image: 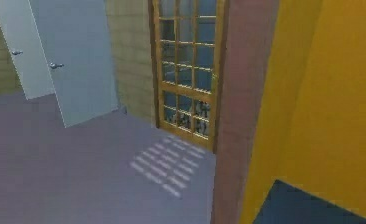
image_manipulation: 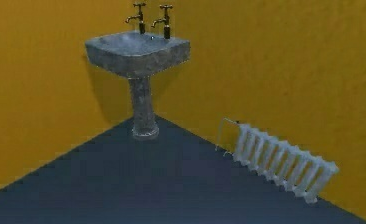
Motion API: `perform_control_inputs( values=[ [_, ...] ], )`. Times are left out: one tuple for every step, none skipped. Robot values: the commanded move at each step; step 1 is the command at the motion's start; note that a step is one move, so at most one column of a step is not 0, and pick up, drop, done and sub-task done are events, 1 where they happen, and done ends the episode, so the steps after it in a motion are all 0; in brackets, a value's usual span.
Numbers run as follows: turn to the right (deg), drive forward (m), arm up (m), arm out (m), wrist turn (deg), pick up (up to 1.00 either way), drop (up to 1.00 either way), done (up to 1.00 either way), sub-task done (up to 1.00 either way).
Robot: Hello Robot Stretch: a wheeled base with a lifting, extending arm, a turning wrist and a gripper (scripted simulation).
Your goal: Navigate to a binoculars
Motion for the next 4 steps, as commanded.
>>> perform_control_inputs(
  values=[
    [-3.0, 0.0, 0.0, 0.0, 0.0, 0.0, 0.0, 0.0, 0.0],
    [0.0, 0.2, 0.0, 0.0, 0.0, 0.0, 0.0, 0.0, 0.0],
    [-45.0, 0.0, 0.0, 0.0, 0.0, 0.0, 0.0, 0.0, 0.0],
    [-3.0, 0.0, 0.0, 0.0, 0.0, 0.0, 0.0, 0.0, 0.0]
  ],
)
